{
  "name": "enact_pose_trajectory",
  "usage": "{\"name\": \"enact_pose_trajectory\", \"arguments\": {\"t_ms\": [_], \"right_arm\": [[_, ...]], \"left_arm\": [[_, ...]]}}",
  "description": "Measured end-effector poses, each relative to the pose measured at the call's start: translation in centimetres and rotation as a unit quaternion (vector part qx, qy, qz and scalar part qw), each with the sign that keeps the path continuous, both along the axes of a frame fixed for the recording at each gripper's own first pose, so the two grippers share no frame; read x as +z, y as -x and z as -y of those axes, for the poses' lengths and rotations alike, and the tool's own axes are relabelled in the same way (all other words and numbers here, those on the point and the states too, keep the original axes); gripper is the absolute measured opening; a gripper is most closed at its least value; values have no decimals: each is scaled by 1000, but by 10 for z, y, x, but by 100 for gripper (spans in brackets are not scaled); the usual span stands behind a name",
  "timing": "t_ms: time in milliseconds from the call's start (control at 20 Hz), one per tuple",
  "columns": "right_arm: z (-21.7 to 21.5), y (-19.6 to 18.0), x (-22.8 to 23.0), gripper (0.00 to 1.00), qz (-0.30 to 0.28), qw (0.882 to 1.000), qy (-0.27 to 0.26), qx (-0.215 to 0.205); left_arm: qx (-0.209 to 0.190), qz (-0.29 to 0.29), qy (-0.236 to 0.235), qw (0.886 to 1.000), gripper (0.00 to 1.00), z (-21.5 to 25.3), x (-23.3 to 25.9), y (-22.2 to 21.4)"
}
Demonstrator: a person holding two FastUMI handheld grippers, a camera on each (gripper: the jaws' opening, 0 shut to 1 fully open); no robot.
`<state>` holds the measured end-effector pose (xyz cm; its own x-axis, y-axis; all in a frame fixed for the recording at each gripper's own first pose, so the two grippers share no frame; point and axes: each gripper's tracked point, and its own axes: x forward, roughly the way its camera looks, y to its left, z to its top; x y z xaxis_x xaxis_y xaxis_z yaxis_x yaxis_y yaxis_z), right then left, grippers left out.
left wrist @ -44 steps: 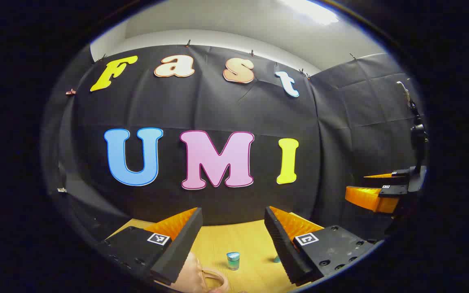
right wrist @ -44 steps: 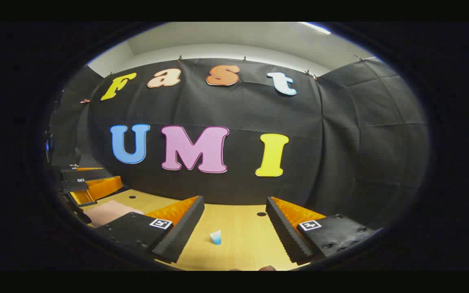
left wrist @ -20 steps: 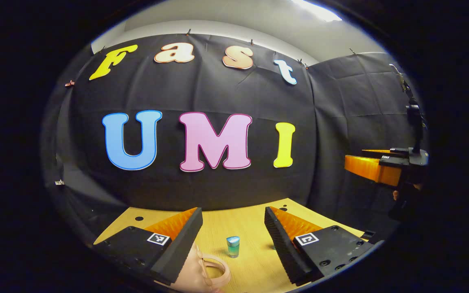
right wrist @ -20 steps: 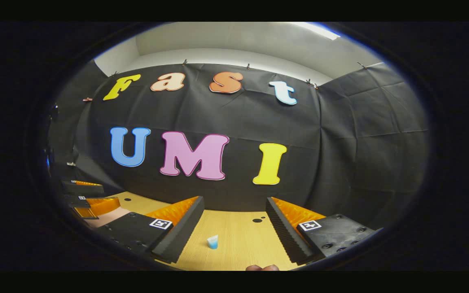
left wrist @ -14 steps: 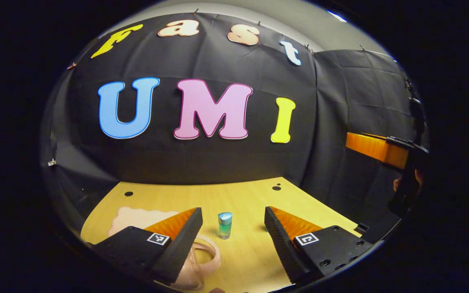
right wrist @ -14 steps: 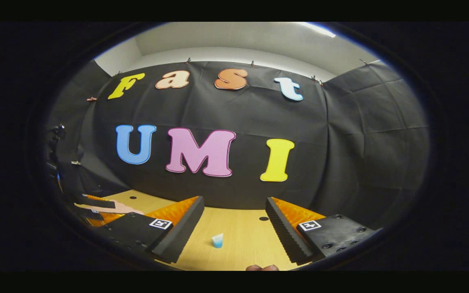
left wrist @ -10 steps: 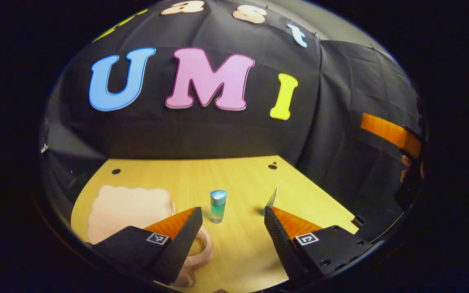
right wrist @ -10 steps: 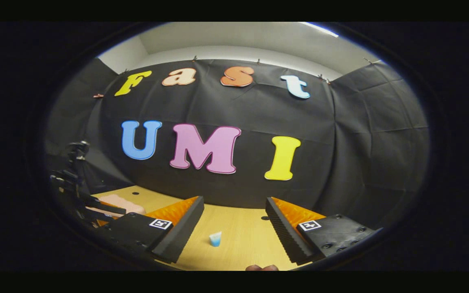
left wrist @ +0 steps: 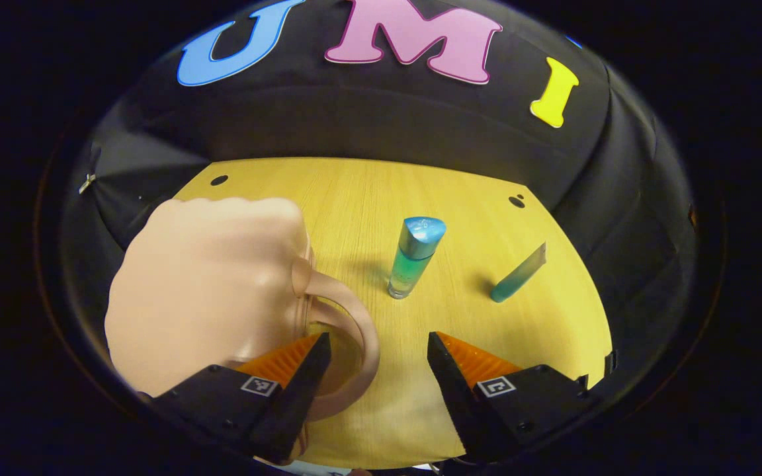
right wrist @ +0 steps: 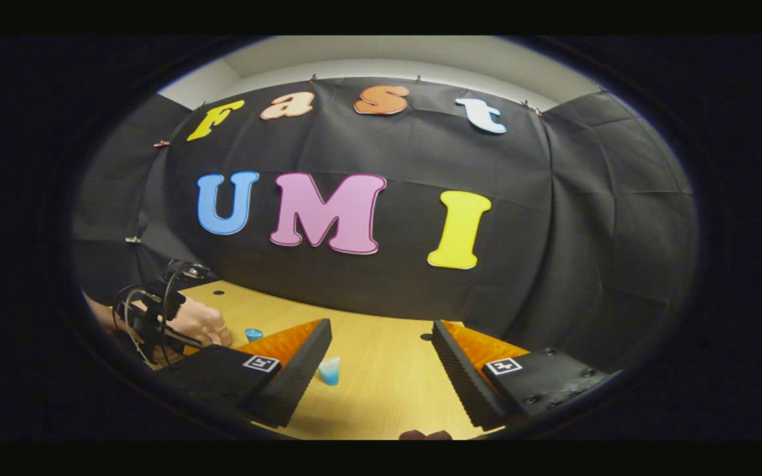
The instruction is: First open the suitcase, pack the skin care products into it, and then close the suitcase.
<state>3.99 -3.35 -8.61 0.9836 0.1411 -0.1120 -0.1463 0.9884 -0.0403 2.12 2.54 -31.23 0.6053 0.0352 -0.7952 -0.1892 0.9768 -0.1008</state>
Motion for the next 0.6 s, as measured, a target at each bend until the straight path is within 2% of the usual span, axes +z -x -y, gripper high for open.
{"name": "enact_pose_trajectory", "arguments": {"t_ms": [150, 250, 600], "right_arm": [[9, -5, -10, 96, -13, 1000, 0, -3], [11, -7, -12, 96, -17, 1000, -1, -4], [14, -8, -20, 96, -28, 1000, -1, -12]], "left_arm": [[-33, -16, -38, 999, 92, -1, -11, -7], [-43, -25, -37, 998, 91, 5, -16, -11], [-27, -104, 41, 993, 87, 24, -50, 0]]}}
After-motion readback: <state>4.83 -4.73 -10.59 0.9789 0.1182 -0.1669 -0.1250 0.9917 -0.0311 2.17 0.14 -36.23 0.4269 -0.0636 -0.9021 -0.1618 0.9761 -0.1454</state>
